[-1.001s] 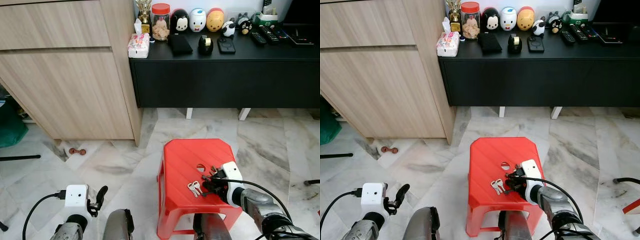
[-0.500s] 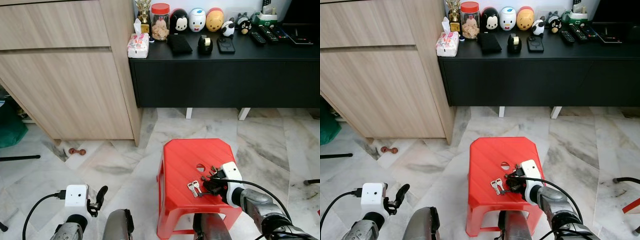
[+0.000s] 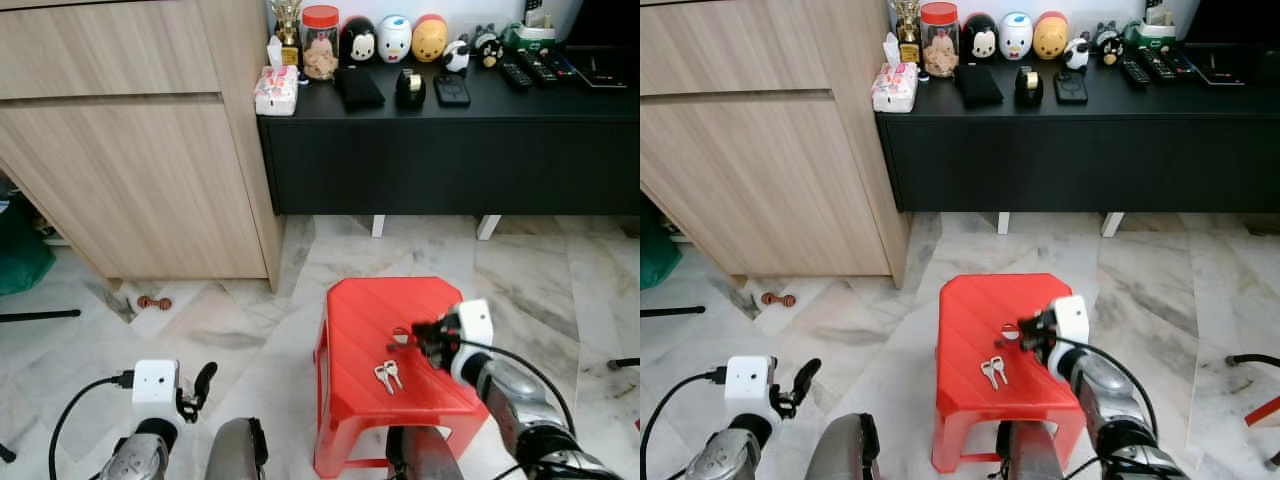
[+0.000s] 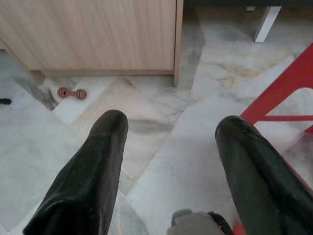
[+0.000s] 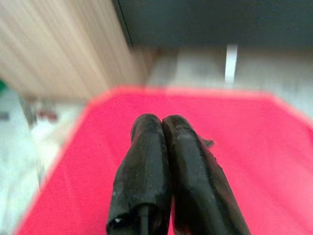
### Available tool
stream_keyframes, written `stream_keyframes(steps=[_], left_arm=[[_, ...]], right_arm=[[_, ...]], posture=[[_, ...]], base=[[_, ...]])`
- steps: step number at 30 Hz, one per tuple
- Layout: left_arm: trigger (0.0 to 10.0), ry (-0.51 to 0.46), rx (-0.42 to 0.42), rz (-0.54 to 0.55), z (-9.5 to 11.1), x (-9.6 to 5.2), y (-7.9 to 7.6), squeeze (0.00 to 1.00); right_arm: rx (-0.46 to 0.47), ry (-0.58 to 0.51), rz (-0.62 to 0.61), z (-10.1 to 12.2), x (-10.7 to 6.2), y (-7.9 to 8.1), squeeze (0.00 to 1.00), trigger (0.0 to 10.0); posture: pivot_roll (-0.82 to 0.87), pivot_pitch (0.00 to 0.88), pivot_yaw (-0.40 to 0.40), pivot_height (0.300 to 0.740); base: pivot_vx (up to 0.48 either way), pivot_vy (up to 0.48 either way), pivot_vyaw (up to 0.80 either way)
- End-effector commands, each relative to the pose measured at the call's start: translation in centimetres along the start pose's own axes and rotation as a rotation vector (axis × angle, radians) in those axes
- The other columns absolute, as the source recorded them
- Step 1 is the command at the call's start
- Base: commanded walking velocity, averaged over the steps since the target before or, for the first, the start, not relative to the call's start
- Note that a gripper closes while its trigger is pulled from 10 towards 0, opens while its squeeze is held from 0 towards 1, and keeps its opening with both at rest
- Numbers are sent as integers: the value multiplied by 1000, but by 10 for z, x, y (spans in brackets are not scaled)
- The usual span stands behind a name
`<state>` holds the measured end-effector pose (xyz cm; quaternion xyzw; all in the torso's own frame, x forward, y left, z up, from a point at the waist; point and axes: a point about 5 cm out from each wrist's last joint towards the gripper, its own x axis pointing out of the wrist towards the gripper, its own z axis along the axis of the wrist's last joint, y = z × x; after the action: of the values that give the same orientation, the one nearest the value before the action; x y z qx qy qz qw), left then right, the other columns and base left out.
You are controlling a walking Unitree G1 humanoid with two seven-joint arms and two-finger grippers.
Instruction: Hang keys on a hook
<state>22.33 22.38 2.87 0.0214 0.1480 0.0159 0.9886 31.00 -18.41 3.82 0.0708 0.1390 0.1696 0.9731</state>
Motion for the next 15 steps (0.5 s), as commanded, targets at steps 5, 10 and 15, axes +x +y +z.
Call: stream_keyframes(steps=[5,10,15], left_arm=[[10000,4,14,25,-2,3,4,0],[10000,-11,-2,51,-1,9,6,0],[10000,-19,-12,60,0,12,8,0]], right_arm=[[-37,-162,-21,18,-2,9,0,0],[-139,-392,-427,48,-29,-5,0,0],[-235,-473,-599,61,-49,-7,0,0]], posture=[[6,22,-14,600],[-9,0,-25,600],[-19,0,-23,600]], base=[[0,0,0],[0,0,0],[0,0,0]])
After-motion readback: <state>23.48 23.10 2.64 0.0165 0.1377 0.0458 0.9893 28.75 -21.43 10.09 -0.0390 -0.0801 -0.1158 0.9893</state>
